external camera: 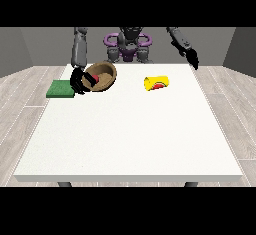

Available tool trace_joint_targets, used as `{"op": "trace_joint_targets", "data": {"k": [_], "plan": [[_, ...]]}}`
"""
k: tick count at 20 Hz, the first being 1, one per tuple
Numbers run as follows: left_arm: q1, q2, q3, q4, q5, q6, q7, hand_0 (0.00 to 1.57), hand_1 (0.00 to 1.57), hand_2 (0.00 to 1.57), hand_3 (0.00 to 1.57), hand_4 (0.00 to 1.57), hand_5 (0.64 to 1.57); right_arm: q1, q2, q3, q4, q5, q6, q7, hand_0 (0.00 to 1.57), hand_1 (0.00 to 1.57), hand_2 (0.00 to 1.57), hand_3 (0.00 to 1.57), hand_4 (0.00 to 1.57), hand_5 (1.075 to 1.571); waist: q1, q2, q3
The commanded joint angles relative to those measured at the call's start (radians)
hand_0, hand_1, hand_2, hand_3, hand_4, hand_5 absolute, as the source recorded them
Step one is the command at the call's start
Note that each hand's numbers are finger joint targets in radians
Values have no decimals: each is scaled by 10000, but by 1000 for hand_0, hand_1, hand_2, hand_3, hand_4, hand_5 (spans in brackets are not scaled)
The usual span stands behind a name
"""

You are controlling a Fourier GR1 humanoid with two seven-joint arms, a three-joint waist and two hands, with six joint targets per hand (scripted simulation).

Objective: Pick the cup and pour the ball into the bowl, then pick the bowl and place it on the pad

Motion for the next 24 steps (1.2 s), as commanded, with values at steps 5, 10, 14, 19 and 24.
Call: {"op": "trace_joint_targets", "data": {"k": [5,10,14,19,24], "plan": [[375,-164,180,832,132,5,289,0,0,0,0,0,724,482,-2221,978,-278,977,1172,4504,1571,1571,1571,1571,1285,1562,-516,-1200,438],[874,-446,483,1610,156,583,253,0,0,0,0,0,729,195,-4426,1970,-1791,2183,2525,5846,1571,1571,1571,1571,1571,1571,-1616,-2281,444],[1164,17,1019,1838,409,684,93,0,0,0,0,0,719,-657,-4941,2191,-2826,2344,3890,6824,1571,1571,1571,1571,1571,1543,-2324,-2556,518],[785,753,1450,1748,683,474,-339,0,0,0,0,0,710,-2023,-5049,1397,-2103,2443,4478,6588,1571,1571,1571,1571,1571,1543,-2350,-1370,536],[650,1779,2654,2069,1584,93,-1956,0,0,0,0,0,761,-1915,-4762,622,-1221,2662,2829,5151,1571,1571,1571,1492,1531,1570,-2624,191,541]]}}
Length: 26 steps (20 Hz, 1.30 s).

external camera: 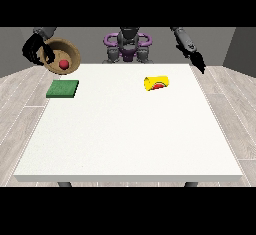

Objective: Pick the cup and pour the ball into the bowl, then pick the bowl and place it on the pad

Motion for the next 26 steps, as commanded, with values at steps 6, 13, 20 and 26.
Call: {"op": "trace_joint_targets", "data": {"k": [6,13,20,26], "plan": [[-217,1390,1277,-563,1502,-1499,-1159,0,0,0,0,877,1175,-401,991,-1373,2584,-32,-2164,-2500,1571,1571,1571,1571,1400,1562,435,2225,38],[-403,1800,1795,-945,1973,-1357,-471,0,0,0,0,877,1191,-1400,1884,-2516,3852,-1336,-1723,-2677,1571,1571,1571,1172,877,1407,44,2577,39],[384,2141,1940,-1339,2226,-1819,-196,0,0,0,0,864,1185,-2036,1095,-3887,5056,-2600,-683,-1905,966,966,829,778,112,1383,-57,2013,38],[811,1846,1917,-1427,2319,-1683,-100,0,0,0,0,872,1175,-2320,581,-4073,5381,-2746,-165,-1814,0,0,503,0,0,1264,-445,1513,19]]}}
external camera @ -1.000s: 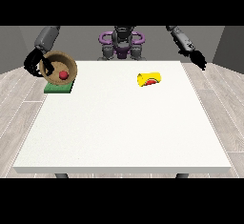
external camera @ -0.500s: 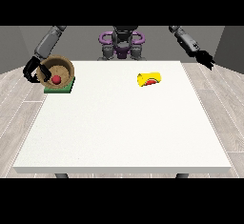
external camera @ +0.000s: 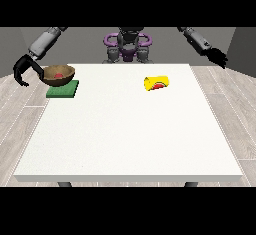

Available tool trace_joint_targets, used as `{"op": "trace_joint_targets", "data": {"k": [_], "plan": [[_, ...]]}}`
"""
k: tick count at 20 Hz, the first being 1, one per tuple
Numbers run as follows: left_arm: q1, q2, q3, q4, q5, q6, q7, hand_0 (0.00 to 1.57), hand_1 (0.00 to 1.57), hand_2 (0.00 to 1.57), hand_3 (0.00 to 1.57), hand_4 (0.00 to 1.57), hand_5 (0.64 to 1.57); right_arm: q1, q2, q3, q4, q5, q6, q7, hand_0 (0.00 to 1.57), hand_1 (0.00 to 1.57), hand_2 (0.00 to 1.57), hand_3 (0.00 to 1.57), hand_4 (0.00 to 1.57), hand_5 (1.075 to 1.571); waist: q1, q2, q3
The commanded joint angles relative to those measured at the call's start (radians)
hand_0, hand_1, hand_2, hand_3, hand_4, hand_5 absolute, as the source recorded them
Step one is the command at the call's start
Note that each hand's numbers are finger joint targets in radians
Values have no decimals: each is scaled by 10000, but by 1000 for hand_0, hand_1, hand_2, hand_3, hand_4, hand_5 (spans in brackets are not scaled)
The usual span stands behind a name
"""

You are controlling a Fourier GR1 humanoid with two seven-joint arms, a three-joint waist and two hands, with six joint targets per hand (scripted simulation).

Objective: Pick the cup and pour the ball into the bowl, then pick the bowl and place it on the pad

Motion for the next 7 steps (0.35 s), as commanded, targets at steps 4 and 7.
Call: {"op": "trace_joint_targets", "data": {"k": [4,7], "plan": [[188,142,197,-383,407,-184,267,0,0,0,0,883,1213,-751,-550,-580,550,-526,648,-83,0,0,442,0,0,1295,-156,121,11],[193,-184,-88,371,-97,226,189,0,0,0,0,883,1213,-1106,423,-396,-332,-907,1606,-363,0,0,102,369,501,1371,-350,-949,-16]]}}
